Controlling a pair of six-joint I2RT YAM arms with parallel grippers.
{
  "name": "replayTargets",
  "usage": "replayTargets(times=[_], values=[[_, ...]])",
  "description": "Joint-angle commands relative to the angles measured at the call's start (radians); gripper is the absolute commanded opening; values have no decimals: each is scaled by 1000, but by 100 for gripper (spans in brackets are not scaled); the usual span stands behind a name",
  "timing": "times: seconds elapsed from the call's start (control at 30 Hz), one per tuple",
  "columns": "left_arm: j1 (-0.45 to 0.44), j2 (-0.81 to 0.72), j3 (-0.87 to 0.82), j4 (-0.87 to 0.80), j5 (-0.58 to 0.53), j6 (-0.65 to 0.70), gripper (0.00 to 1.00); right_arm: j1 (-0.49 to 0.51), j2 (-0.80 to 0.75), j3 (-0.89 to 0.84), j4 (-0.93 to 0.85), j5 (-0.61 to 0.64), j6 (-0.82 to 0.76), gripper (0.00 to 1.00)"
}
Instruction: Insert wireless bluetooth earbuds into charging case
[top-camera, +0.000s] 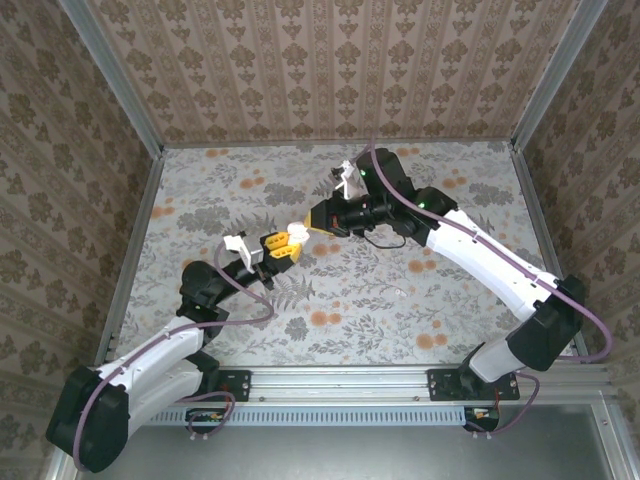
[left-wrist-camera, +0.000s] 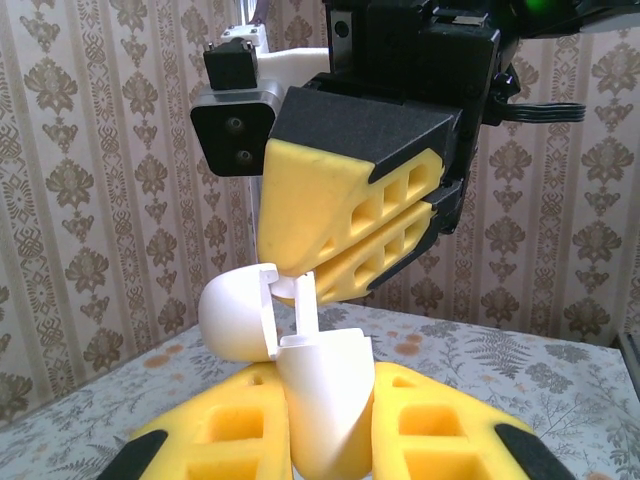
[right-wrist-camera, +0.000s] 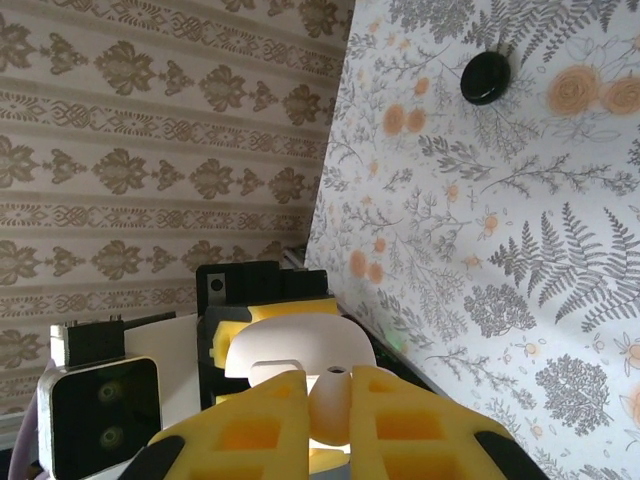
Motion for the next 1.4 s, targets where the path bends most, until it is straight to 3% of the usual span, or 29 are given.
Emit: replayTargets(times=[0.0, 0.17, 0.33, 0.5, 0.63, 0.87, 1.03, 1.37], values=[[-28, -19, 39, 131, 74, -5, 0, 27, 4, -38, -5, -131, 7, 12], [-28, -19, 41, 132, 77, -6, 0, 27, 1, -43, -15, -126, 2, 12], [-28, -18, 48, 128, 75, -6, 0, 51, 12, -1, -147, -15, -72, 13], [-28, -12, 56, 130, 79, -6, 0, 62, 13, -35, -101, -6, -42, 13], [-30, -10, 59, 130, 81, -6, 0, 64, 7, -38, -92, 29, -62, 27], [-32, -10, 55, 129, 81, -9, 0, 64, 4, -35, -56, 22, -51, 34], [-35, -7, 53, 128, 76, -9, 0, 65, -1, -21, -56, 46, -55, 32], [-39, 9, 52, 133, 70, -6, 0, 70, 7, 19, -129, 71, -111, 17]])
